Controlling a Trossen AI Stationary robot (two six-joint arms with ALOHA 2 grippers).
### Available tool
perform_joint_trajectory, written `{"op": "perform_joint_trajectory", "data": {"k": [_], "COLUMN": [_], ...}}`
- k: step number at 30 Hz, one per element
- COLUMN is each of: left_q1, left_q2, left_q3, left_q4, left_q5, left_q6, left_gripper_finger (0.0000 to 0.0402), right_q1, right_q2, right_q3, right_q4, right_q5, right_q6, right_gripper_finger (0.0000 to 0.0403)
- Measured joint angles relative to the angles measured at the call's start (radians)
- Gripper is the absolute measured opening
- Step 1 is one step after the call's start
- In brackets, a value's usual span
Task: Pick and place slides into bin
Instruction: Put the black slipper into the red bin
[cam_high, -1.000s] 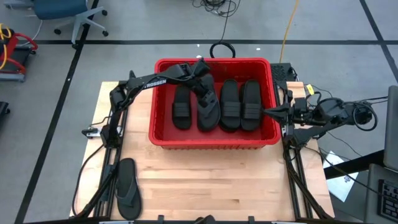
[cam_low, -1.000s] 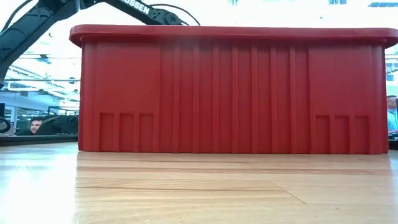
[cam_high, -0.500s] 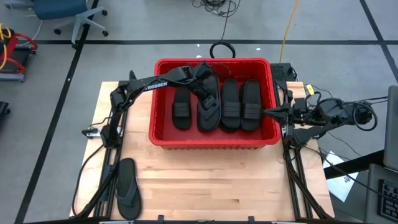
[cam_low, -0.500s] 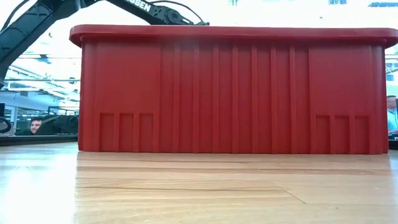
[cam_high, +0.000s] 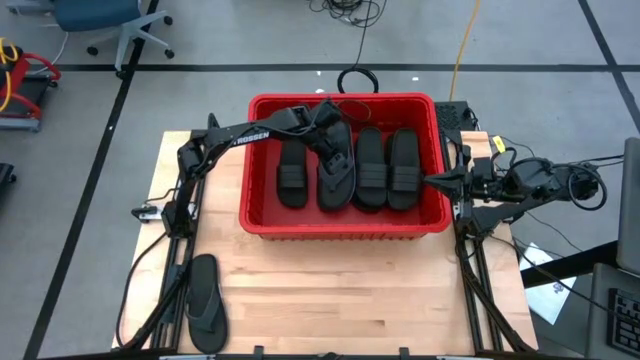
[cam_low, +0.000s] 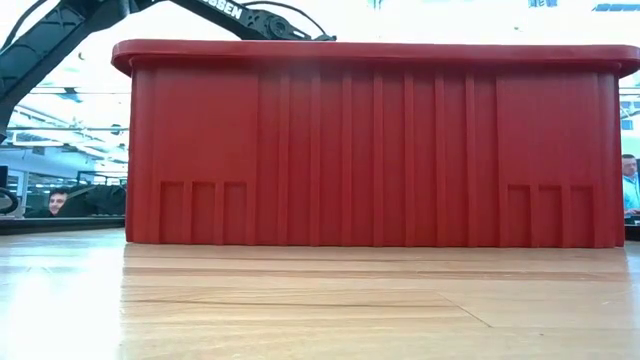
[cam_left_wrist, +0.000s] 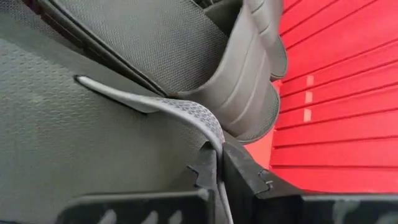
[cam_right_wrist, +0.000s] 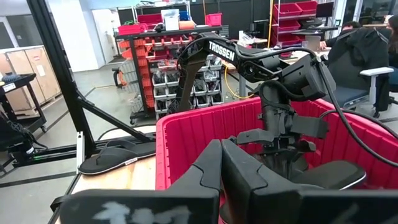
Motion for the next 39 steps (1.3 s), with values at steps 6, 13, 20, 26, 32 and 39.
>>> {"op": "perform_joint_trajectory", "data": {"k": [6,13,20,26,32,39], "left_q1": [-0.001,-0.002,-0.001,0.000,0.001,-0.013], "left_q2": [0.000,0.000,0.000,0.000,-0.007,-0.007], "left_q3": [0.000,0.000,0.000,0.000,0.000,0.000], "left_q4": [-0.001,-0.010,-0.021,-0.022,-0.028,-0.096], "left_q5": [0.048,0.037,0.011,0.011,0.003,-0.118], "left_q6": [-0.004,-0.045,-0.063,-0.103,-0.112,-0.110], "left_gripper_finger": [0.0067,0.0147,0.0192,0.0207,0.0207,0.0207], "right_q1": [0.000,0.000,0.000,0.000,0.000,0.000], "right_q2": [0.000,0.000,0.000,0.000,0.000,0.000], "right_q3": [0.000,0.000,0.000,0.000,0.000,0.000], "right_q4": [0.000,-0.002,-0.021,-0.021,-0.021,-0.023], "right_q5": [0.001,0.005,0.006,0.006,0.005,0.003], "right_q6": [0.001,-0.005,-0.006,-0.006,-0.006,-0.006], "right_gripper_finger": [0.0000,0.0000,0.0000,0.0000,0.0000,0.0000]}}
